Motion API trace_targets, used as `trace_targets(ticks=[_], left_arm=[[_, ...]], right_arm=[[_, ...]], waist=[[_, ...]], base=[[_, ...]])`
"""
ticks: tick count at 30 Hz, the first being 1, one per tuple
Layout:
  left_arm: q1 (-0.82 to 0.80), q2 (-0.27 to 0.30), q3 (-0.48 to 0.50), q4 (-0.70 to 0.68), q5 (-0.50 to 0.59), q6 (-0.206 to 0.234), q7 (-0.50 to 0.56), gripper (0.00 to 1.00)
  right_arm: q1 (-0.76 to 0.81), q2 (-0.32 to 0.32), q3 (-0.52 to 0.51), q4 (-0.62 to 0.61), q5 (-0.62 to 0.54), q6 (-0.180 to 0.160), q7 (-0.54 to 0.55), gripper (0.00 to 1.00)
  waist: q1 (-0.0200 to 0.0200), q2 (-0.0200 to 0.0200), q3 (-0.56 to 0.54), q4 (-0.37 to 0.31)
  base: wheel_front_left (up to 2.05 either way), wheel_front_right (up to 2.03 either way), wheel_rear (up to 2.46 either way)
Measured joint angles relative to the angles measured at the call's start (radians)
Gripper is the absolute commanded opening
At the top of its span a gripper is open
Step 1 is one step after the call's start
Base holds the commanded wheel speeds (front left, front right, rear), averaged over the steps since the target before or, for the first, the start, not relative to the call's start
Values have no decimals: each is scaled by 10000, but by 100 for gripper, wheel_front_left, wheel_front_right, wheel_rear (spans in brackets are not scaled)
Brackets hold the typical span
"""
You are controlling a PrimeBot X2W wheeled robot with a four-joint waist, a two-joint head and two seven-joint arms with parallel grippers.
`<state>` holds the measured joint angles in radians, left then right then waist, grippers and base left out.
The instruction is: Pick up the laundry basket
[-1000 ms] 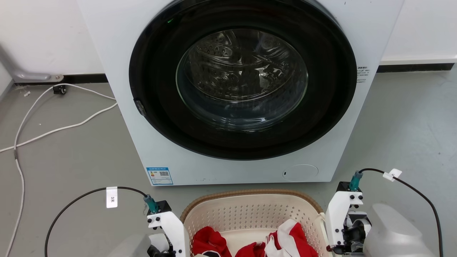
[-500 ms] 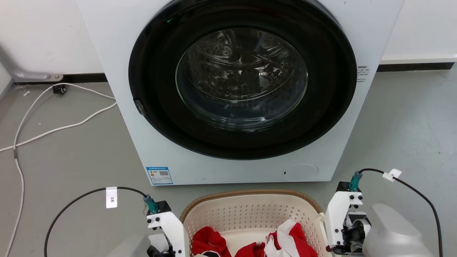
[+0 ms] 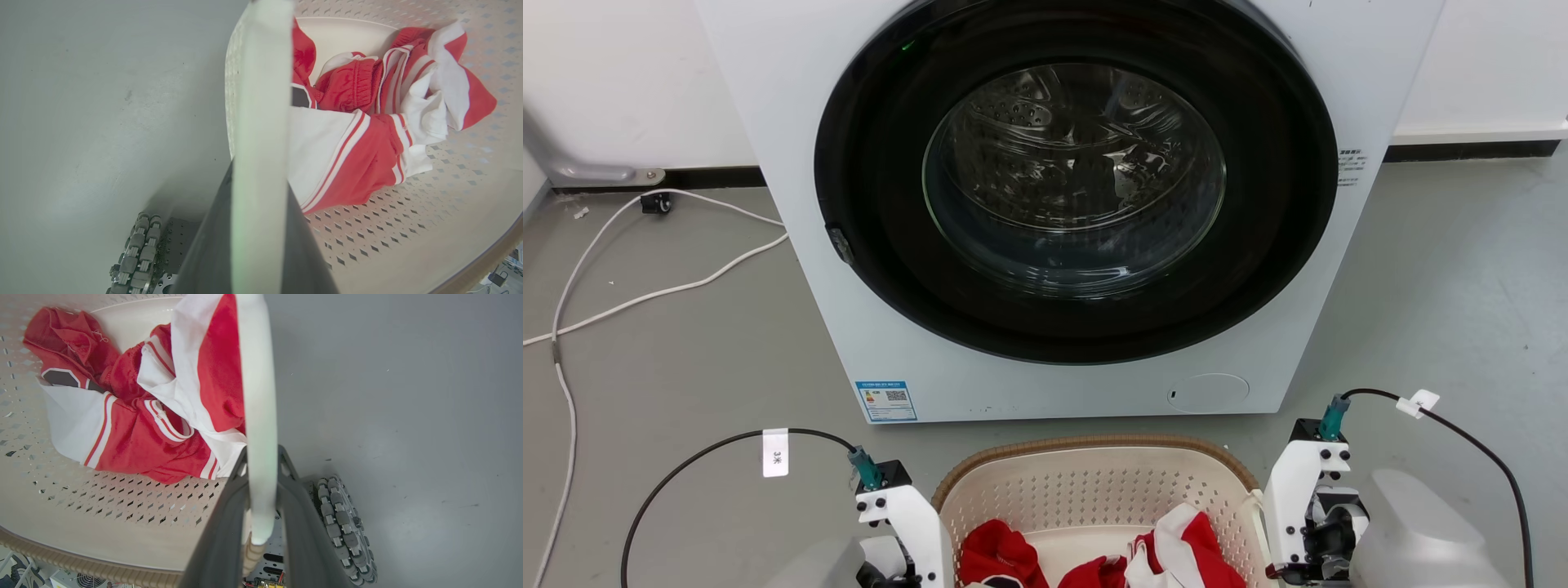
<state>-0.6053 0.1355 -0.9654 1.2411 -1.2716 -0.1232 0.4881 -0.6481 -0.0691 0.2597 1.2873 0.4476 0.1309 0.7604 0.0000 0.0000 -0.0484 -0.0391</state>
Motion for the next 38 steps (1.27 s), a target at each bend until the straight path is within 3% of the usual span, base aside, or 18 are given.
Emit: trace_targets(ticks=[38], left_arm=[[-44,-6,-207,90,-186,0,-77,0]], right_arm=[[23,75,-370,0,-268,0,96,0]], waist=[[0,0,72,-38]], base=[[0,0,0]])
